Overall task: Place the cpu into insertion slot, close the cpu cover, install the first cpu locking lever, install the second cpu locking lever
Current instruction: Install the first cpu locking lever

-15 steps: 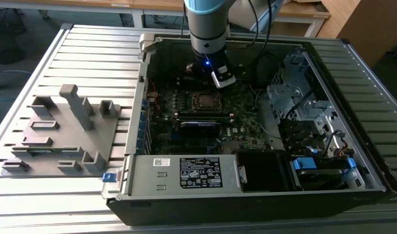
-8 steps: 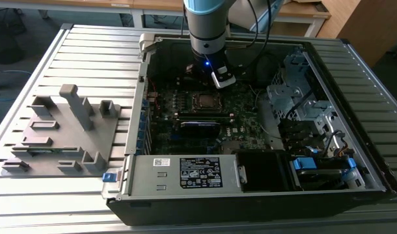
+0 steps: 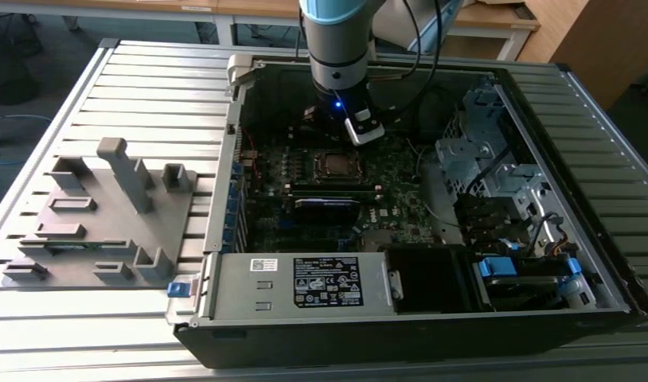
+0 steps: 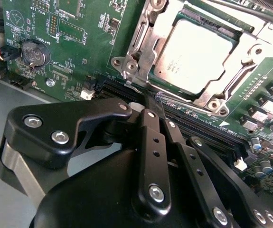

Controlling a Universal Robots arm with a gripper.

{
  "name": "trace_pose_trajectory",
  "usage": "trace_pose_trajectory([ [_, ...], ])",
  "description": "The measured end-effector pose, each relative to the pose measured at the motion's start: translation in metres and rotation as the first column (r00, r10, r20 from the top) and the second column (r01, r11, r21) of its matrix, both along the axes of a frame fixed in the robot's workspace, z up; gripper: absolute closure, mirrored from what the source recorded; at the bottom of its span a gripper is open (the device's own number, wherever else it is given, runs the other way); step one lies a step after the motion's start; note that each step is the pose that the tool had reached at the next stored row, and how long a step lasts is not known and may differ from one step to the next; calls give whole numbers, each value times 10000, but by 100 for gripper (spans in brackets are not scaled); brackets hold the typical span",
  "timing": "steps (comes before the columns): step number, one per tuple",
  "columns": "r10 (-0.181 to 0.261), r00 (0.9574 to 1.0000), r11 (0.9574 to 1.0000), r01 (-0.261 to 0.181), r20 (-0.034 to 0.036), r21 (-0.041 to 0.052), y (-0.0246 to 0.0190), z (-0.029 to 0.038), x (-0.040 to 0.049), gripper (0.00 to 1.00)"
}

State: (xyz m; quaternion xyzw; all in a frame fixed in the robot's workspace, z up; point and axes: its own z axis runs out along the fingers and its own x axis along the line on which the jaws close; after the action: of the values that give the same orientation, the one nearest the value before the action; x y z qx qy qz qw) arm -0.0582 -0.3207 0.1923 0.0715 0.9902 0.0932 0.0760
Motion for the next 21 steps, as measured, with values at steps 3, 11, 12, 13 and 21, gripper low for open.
trace_pose_trajectory([
  [3,1,10000,10000,-1,0,-11,0,0,-1,90],
  [11,0,10000,10000,0,0,-12,1,40,0,90],
  [12,0,10000,10000,0,0,-12,2,50,0,90],
  [13,1,10000,10000,-1,0,-13,2,60,0,90],
  [21,-16,10000,10000,16,17,-11,11,84,-3,90],
])
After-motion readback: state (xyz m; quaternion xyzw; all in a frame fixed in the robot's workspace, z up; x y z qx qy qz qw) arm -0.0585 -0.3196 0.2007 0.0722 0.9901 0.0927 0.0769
